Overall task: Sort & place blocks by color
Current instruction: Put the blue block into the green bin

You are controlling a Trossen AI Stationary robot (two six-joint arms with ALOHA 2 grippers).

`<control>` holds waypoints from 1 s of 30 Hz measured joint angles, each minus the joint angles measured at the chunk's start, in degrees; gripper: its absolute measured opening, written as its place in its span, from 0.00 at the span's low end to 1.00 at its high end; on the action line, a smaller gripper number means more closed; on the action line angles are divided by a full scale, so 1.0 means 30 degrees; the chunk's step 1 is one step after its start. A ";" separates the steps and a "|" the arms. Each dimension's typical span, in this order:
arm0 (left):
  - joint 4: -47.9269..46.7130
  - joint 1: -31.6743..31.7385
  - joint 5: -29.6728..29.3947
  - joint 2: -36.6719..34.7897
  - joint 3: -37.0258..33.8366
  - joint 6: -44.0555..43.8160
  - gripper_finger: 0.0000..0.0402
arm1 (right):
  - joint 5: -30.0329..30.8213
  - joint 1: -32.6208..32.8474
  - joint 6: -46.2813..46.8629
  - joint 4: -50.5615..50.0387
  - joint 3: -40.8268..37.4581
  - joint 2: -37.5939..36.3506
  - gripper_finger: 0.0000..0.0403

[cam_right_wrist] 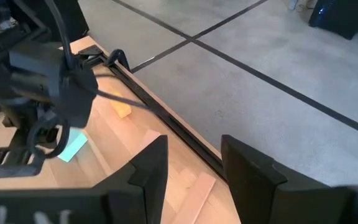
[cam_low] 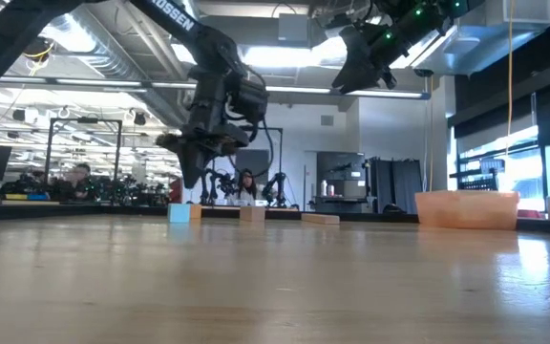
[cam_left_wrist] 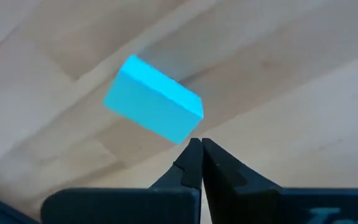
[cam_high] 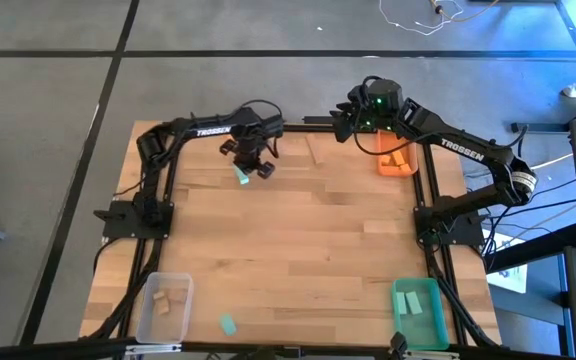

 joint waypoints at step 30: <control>-0.0429 -0.0261 -0.1743 -0.0054 -0.0452 -1.1878 0.00 | -0.0007 0.0000 -0.0051 0.0005 0.0000 0.0000 0.37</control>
